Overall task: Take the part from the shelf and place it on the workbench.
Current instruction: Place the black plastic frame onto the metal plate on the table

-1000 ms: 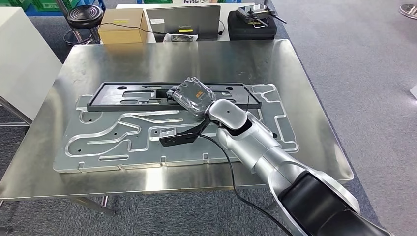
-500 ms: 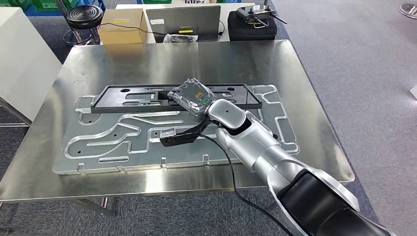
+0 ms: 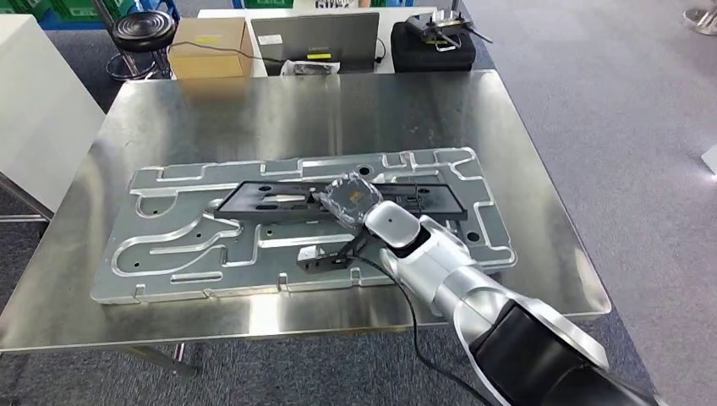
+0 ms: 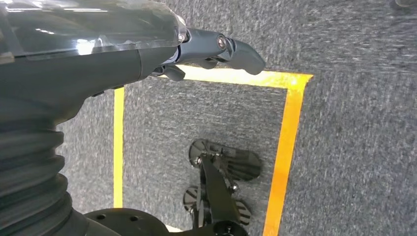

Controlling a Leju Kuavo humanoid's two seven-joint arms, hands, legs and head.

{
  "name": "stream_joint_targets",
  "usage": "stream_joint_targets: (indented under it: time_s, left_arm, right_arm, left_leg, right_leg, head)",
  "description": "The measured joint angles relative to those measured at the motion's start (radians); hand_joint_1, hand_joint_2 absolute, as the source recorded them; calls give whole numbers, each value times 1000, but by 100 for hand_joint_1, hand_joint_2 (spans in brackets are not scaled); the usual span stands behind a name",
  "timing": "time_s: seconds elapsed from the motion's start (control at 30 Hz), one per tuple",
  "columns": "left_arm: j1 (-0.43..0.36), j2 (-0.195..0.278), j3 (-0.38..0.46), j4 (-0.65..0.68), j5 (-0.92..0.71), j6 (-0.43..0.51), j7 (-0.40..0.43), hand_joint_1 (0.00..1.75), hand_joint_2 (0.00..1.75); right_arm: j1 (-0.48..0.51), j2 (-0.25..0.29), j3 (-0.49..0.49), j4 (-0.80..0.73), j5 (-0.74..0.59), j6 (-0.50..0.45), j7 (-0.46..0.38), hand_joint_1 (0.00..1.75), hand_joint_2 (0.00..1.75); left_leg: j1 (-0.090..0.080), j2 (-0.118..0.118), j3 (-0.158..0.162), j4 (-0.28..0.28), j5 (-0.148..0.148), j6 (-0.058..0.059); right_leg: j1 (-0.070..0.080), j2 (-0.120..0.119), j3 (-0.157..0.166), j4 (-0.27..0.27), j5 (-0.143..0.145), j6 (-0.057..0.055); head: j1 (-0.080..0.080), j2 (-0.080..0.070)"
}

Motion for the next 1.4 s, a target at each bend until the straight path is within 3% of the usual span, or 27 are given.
stream_joint_targets:
  time_s: [0.1, 0.23, 0.3, 0.33, 0.37, 0.43, 0.47, 0.53, 0.6, 0.63, 0.7, 0.77, 0.8, 0.83, 0.87, 0.93, 1.0, 1.13, 1.2, 1.27, 1.3, 1.33, 1.37, 1.4]
  left_arm:
    - [-1, 0, 2, 0, 1, -2, -5, 0, 175]
    - [-2, 0, 7, 0, 1, -4, -11, 0, 175]
    - [-2, 0, 9, 0, 0, -4, -12, 0, 175]
    - [-2, 0, 10, 0, 0, -4, -12, 0, 175]
    - [-2, 0, 12, 0, -1, -4, -13, 0, 175]
    - [-2, -1, 15, 0, -1, -4, -14, 0, 175]
    - [-2, -1, 17, 0, -1, -3, -14, 0, 175]
    - [-2, -2, 19, 0, 0, -3, -15, 0, 175]
    - [-3, -1, 20, 0, 0, -2, -15, 0, 175]
    - [-3, 0, 21, 0, 0, 0, -16, 0, 175]
    - [-3, 0, 21, 0, -2, 5, -20, 0, 87]
    - [-2, 0, 22, 0, -5, 7, -30, 0, 0]
    - [-1, 0, 23, 0, -6, 7, -35, 0, 0]
    - [-1, 0, 23, 0, -8, 7, -40, 0, 0]
    - [-1, 0, 24, 0, -8, 7, -43, 0, 0]
    - [-2, 0, 25, 0, -9, 7, -46, 0, 0]
    - [-5, 0, 26, 0, -9, 7, -47, 0, 0]
    - [-6, -1, 27, 0, -11, 7, -47, 0, 0]
    - [-8, -1, 29, 0, -15, 6, -47, 0, 0]
    - [-8, -1, 33, 0, -18, 4, -47, 0, 0]
    - [-8, -1, 36, 0, -19, 3, -47, 0, 0]
    - [-8, -1, 39, 0, -20, 2, -47, 0, 0]
    - [-8, -1, 41, 0, -21, 1, -47, 0, 0]
    - [-8, -1, 43, 0, -22, 0, -47, 0, 0]
  right_arm:
    - [2, -3, 0, 25, -1, -3, 0, 175, 175]
    - [4, -5, 0, 43, -2, 0, 2, 175, 175]
    - [7, -6, 0, 49, -2, 0, 4, 175, 175]
    - [7, -6, 0, 51, -1, 0, 6, 175, 175]
    - [6, -6, 0, 53, -1, 0, 7, 175, 175]
    - [3, -6, 0, 55, 1, 0, 8, 175, 175]
    - [1, -6, 0, 55, 1, 0, 8, 175, 175]
    - [1, -5, 0, 57, 2, 0, 8, 87, 87]
    - [1, -6, 0, 60, 4, 1, 8, 0, 0]
    - [2, -6, 0, 62, 5, 2, 8, 0, 0]
    - [5, -5, 0, 66, 9, -1, 7, 0, 0]
    - [10, -5, 0, 69, 11, -16, 7, 0, 0]
    - [14, -5, -1, 69, 13, -29, 7, 0, 0]
    - [16, -5, -2, 70, 14, -47, 7, 0, 0]
    - [18, -5, -4, 69, 15, -67, 7, 0, 0]
    - [18, -4, -10, 64, 15, -115, 7, 0, 0]
    - [17, -3, -18, 53, 15, -169, 4, 0, 0]
    - [15, 0, -45, 24, 9, -250, -18, 0, 0]
    - [16, 0, -66, 1, -6, -294, -44, 0, 0]
    - [26, -3, -93, -32, -33, -353, -78, 0, 0]
    - [34, -7, -109, -53, -50, -379, -97, 0, 0]
    - [44, -12, -127, -78, -67, -397, -115, 0, 0]
    - [52, -18, -147, -105, -82, -406, -130, 0, 0]
    - [59, -24, -166, -132, -94, -409, -142, 0, 0]
  left_leg:
    - [1, 4, 3, -4, 4, 20]
    - [0, 8, 2, -6, 6, 31]
    - [-1, 8, 2, -6, 6, 32]
    - [-1, 8, 2, -6, 6, 32]
    - [-1, 7, 3, -6, 6, 32]
    - [-3, 4, 5, -5, 7, 28]
    - [-4, 4, 5, -5, 7, 24]
    - [-6, 3, 4, -7, 9, 13]
    - [-5, 3, 6, -10, 9, 1]
    - [-5, 3, 2, 1, -1, -4]
    - [-3, 4, -36, 86, -53, -9]
    - [-2, 4, -97, 218, -111, -14]
    - [-1, 4, -116, 257, -120, -17]
    - [-1, 4, -118, 261, -110, -18]
    - [0, 4, -101, 225, -83, -18]
    - [0, 5, -32, 88, -20, -16]
    - [-2, 4, 9, 2, 4, -7]
    - [-2, 3, 10, -13, 6, 16]
    - [1, 4, 12, -18, 10, 26]
    - [0, 5, 11, -18, 9, 30]
    - [0, 5, 11, -18, 9, 30]
    - [0, 4, 11, -17, 9, 30]
    - [0, 3, 12, -17, 8, 30]
    - [-1, 2, 13, -17, 8, 29]
  right_leg:
    - [-4, 0, -11, 30, -24, 14]
    - [-5, -4, -110, 244, -134, 25]
    - [-5, -4, -137, 299, -142, 24]
    - [-5, -4, -128, 282, -124, 21]
    - [-4, -4, -102, 231, -93, 17]
    - [1, -4, -26, 84, -30, 3]
    - [4, -5, -1, 33, -13, -2]
    - [9, -5, 11, 0, -9, -6]
    - [6, -5, 14, -10, -2, -14]
    - [3, -6, 18, -18, 2, -20]
    - [0, -8, 23, -30, 10, -29]
    - [1, -8, 22, -30, 10, -33]
    - [2, -8, 22, -29, 9, -33]
    - [2, -7, 22, -27, 8, -33]
    - [2, -7, 23, -25, 6, -31]
    - [3, -5, 23, -16, -1, -25]
    - [6, -3, 19, -8, -6, -15]
    - [5, -4, 9, 7, -17, 4]
    - [1, -4, -28, 86, -65, 14]
    - [-2, -4, -93, 221, -125, 21]
    - [-4, -4, -118, 269, -138, 23]
    - [-4, -4, -128, 284, -132, 23]
    - [-4, -4, -118, 256, -106, 21]
    - [-3, -4, -91, 195, -69, 17]
  head:
    - [0, 0]
    - [0, 0]
    - [0, 0]
    - [0, 0]
    - [0, 0]
    - [0, 0]
    - [0, 0]
    - [0, 0]
    - [0, 0]
    - [0, 0]
    - [0, 0]
    - [0, 0]
    - [0, 0]
    - [0, 0]
    - [0, 0]
    - [0, 0]
    - [0, 0]
    - [0, 0]
    - [0, 0]
    - [0, 0]
    - [0, 0]
    - [0, 0]
    - [0, 0]
    - [0, 0]
